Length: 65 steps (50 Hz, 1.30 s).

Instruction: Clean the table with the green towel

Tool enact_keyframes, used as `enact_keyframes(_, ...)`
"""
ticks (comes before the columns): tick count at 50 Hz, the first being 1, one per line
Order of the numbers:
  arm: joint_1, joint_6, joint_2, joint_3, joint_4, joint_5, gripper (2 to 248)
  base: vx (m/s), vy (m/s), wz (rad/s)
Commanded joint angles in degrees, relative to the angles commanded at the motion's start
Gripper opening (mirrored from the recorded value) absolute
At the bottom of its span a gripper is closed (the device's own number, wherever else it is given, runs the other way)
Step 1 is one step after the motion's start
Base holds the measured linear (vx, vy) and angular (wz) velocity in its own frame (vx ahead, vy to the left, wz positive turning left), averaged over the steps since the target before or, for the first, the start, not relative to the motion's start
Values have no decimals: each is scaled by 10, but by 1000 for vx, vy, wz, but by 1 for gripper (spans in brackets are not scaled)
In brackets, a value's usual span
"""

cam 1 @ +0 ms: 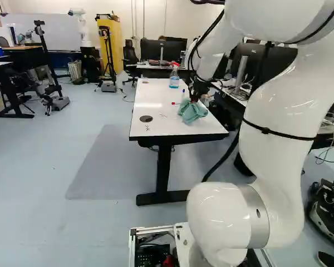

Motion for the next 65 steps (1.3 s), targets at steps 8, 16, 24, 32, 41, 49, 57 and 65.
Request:
enact_keyframes(8, 15, 0, -8, -9, 0, 0, 21, 0, 0, 0)
enact_keyframes(16, 30, 0, -14, -17, 0, 0, 21, 0, 0, 0)
enact_keyframes(24, 45, 0, -19, -22, 0, 0, 21, 0, 0, 0)
enact_keyframes(32, 59, 0, -20, -23, 0, 0, 21, 0, 0, 0)
enact_keyframes(41, 75, 0, -15, -17, 0, 0, 21, 0, 0, 0)
enact_keyframes(49, 87, 0, -1, -2, 0, 0, 21, 0, 0, 0)
enact_keyframes(57, 93, 0, 16, 18, 0, 0, 21, 0, 0, 0)
enact_keyframes(65, 94, 0, 25, 28, 0, 0, 21, 0, 0, 0)
